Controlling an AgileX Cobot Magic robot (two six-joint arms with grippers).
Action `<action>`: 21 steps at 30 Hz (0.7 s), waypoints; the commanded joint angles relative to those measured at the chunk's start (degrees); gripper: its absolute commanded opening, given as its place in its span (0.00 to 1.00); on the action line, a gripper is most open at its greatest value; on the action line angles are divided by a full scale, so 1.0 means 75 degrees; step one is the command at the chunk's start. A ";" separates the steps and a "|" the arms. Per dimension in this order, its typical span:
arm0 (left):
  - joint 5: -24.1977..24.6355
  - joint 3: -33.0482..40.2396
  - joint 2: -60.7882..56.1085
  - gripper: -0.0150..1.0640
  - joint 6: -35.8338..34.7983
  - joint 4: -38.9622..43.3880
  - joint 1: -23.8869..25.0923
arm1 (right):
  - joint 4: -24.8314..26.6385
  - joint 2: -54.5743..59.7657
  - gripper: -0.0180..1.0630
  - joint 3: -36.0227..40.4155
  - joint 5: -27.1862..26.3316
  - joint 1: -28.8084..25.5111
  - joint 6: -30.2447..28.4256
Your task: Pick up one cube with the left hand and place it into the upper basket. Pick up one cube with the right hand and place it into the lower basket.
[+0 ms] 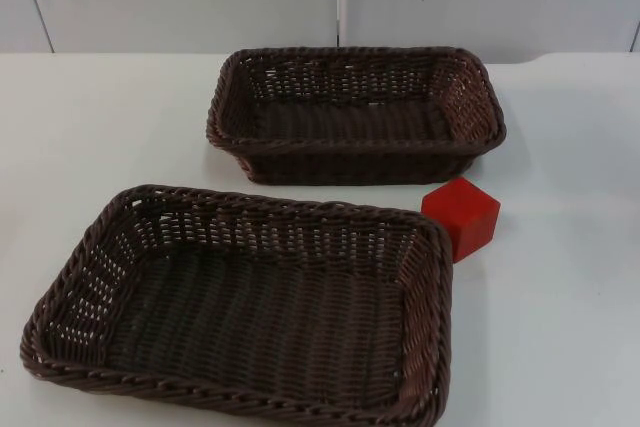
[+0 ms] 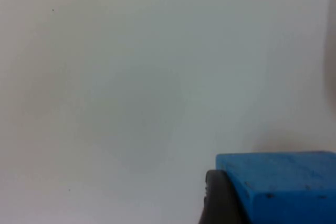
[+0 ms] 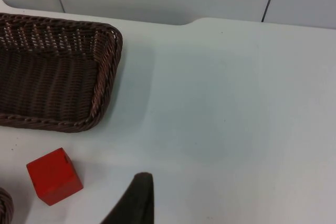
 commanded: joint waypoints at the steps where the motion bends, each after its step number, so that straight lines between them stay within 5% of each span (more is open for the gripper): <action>1: -0.0036 -0.0027 -0.0075 0.01 0.0129 -0.0070 0.0023 | -0.0019 -0.0025 0.95 -0.0048 0.0022 -0.0035 -0.0039; 10: -0.0128 -0.0027 -0.0075 0.01 0.0467 -0.0068 -0.0317 | -0.0019 -0.0025 0.95 -0.0048 0.0022 -0.0035 -0.0039; 21: -0.1096 -0.0038 -0.0061 0.01 0.0749 -0.0068 -0.1568 | -0.0005 -0.0025 0.95 -0.0048 0.0021 -0.0035 -0.0015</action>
